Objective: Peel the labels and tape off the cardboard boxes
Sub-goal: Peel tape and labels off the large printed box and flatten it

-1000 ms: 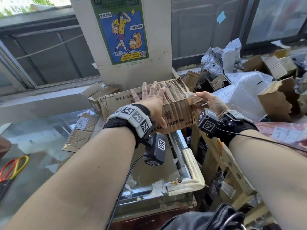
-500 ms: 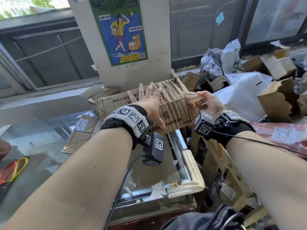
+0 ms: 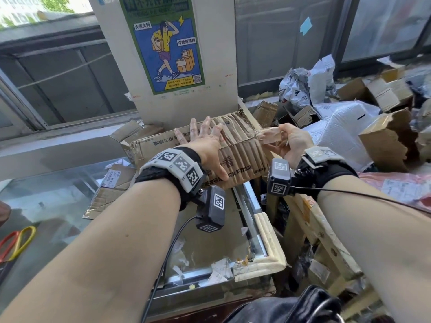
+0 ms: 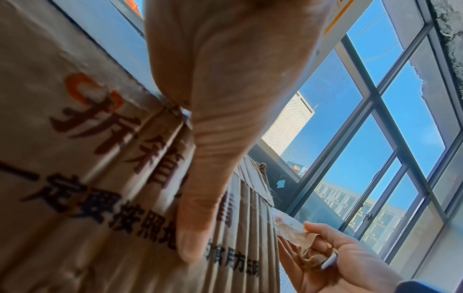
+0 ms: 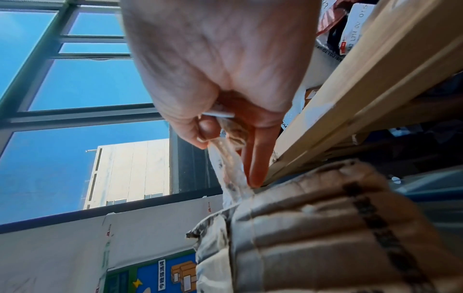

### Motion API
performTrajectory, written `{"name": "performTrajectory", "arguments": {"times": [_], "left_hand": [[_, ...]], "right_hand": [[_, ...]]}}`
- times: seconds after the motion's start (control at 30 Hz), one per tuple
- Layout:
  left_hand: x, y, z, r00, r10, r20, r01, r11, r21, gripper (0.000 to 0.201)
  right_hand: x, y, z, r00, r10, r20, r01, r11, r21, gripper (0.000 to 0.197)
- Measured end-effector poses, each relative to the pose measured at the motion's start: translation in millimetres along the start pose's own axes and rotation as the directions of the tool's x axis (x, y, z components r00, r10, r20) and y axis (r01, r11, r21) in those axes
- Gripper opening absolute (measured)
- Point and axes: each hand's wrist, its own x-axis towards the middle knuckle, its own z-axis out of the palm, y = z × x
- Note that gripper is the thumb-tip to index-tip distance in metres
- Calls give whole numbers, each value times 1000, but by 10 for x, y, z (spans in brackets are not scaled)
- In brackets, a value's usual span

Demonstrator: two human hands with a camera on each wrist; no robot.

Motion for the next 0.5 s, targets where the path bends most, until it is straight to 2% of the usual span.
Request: {"name": "performTrajectory", "arguments": {"times": [0.07, 0.1, 0.2, 0.23, 0.33, 0.43, 0.5], "left_hand": [[3, -25, -9, 1000, -2, -4, 2, 1000, -13, 136], [2, -37, -12, 1000, -2, -4, 2, 1000, -17, 135], [5, -42, -18, 1000, 7, -2, -7, 1000, -19, 135], [6, -42, -23, 1000, 7, -2, -7, 1000, -18, 135], [27, -70, -37, 1000, -6, -12, 6, 1000, -22, 134], [57, -102, -39, 1000, -3, -23, 2, 1000, -27, 134], [70, -108, -43, 999, 0, -32, -1, 1000, -25, 135]], "right_hand": [[25, 4, -9, 998, 34, -44, -34, 999, 3, 25], [49, 20, -40, 997, 62, -47, -61, 998, 21, 26], [124, 55, -157, 990, 139, -23, -136, 987, 90, 47], [133, 59, -172, 989, 146, -19, -143, 985, 93, 47], [135, 38, -159, 995, 61, -78, -60, 998, 9, 25], [188, -42, -183, 974, -1, -226, 21, 996, 86, 45], [181, -91, -237, 957, -25, -290, 41, 998, 50, 54]]}}
